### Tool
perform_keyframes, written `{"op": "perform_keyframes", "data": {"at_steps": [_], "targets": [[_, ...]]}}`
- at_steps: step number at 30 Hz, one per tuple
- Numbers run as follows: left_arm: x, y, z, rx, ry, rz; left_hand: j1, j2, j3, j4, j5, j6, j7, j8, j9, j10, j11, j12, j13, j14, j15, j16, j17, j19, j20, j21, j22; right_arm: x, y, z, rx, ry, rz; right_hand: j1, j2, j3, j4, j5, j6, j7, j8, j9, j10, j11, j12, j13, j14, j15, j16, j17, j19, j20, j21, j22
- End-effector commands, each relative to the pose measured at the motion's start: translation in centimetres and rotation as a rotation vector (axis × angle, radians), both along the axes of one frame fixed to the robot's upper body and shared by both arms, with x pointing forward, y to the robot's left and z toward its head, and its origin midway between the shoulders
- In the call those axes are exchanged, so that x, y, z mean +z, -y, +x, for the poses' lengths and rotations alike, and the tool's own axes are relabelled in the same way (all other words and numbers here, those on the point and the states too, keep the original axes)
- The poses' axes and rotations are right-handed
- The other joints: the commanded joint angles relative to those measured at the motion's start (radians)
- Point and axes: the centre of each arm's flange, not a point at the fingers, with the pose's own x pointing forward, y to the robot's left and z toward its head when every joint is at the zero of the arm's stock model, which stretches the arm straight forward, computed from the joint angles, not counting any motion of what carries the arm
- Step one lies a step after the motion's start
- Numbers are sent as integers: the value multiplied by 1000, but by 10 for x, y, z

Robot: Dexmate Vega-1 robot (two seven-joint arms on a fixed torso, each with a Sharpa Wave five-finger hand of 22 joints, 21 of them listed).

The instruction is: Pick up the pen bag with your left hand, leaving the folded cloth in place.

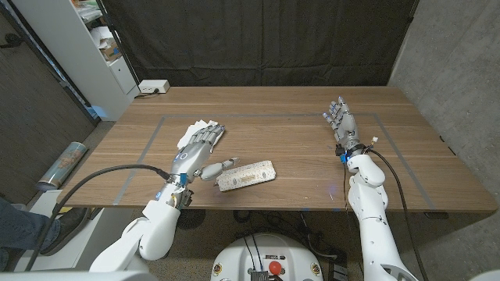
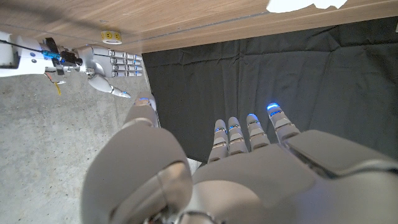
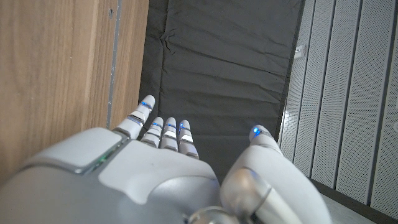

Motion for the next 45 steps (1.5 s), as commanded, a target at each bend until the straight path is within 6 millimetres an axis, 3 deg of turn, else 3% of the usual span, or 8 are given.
{"op": "perform_keyframes", "data": {"at_steps": [1, 18, 45], "targets": [[-2, 18, 17, -46, -83, 81, 3, -12, -6, 1, 4, -4, 3, -3, 2, -3, 12, 0, 5, 2, 3, 0, 4, 7, 2, -2, 2, 1, 0, 3, 3, 0, 3, 4, 8, -7, -1, 7, 4, 4, -3, 5, 6, -1, -5, 4, 7, 4, 6, 1, 7, 0, -6, 4], [-10, 37, 28, -55, -139, 146, -6, -19, -16, 6, 4, -2, 0, -6, 3, -8, 11, -2, 6, 3, 7, -3, 5, 10, 3, -6, 3, 1, 1, 4, 3, -2, 4, 4, 9, -9, -2, 8, 5, 4, -2, 5, 7, -1, -6, 4, 7, 2, 6, 0, 8, 0, -12, 4], [-19, 44, 36, -51, -182, 173, -15, -25, -31, 11, 6, 6, 0, -8, 3, -7, 13, -3, 9, 6, 8, -6, 6, 13, 4, -15, 4, 3, 0, 5, 4, -2, 2, 4, 11, -12, -3, 10, 5, 2, -2, 5, 7, -2, -7, 4, 12, 3, 7, 0, 12, 2, -21, 4]]}}
